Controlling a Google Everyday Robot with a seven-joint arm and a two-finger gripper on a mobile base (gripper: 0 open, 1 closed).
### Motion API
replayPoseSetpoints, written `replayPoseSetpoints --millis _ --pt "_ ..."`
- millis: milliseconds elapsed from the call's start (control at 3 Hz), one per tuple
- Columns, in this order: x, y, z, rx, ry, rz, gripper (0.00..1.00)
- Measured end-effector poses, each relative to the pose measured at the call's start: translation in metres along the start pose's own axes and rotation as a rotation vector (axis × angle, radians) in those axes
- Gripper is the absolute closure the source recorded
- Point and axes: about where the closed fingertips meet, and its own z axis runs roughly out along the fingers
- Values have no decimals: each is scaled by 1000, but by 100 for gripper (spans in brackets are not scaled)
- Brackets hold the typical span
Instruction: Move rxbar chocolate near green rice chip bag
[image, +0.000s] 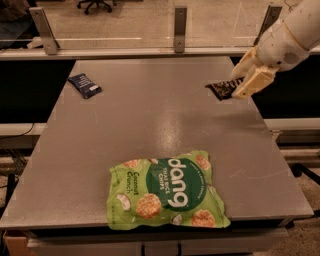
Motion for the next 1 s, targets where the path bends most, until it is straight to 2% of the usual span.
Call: replayPoseSetpoints --millis 333,1000 --pt "10 37 20 -41 30 -43 100" --pt "11 96 51 -147 27 -96 100"
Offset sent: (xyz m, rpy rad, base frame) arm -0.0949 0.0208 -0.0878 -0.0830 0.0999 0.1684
